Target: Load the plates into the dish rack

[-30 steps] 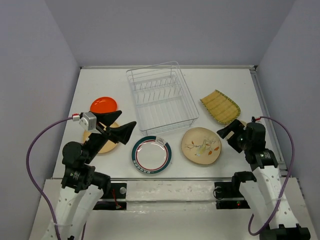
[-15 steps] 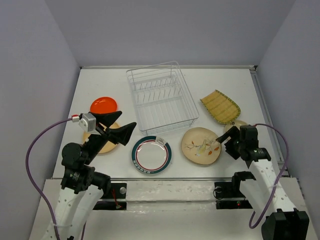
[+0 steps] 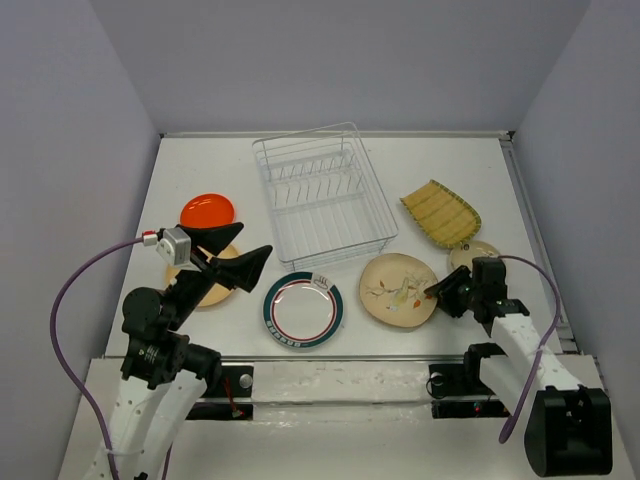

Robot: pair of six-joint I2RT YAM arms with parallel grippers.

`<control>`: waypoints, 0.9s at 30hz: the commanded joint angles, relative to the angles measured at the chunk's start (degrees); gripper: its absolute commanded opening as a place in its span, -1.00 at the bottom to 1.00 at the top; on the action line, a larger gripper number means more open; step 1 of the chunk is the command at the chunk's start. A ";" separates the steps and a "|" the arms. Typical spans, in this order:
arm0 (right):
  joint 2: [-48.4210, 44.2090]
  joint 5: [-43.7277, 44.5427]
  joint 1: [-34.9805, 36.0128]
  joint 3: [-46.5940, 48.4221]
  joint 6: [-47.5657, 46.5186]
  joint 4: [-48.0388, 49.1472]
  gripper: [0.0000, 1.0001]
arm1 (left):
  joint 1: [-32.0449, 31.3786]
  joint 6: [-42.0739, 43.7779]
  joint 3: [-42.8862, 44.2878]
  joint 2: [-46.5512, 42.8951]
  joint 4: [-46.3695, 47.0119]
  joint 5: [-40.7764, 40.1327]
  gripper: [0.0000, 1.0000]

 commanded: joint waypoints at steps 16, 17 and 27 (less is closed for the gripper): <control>-14.54 4.94 0.06 9.04 -3.84 -14.75 -0.86 | 0.00 0.48 2.27 -0.82 2.24 0.18 0.98; -14.81 5.73 0.06 10.45 -4.54 -15.90 -0.86 | 0.00 0.39 2.27 -0.82 2.33 0.18 0.98; -15.96 11.80 0.06 29.06 -12.18 -21.36 -0.86 | 0.09 -0.40 1.92 -0.47 2.94 0.18 0.98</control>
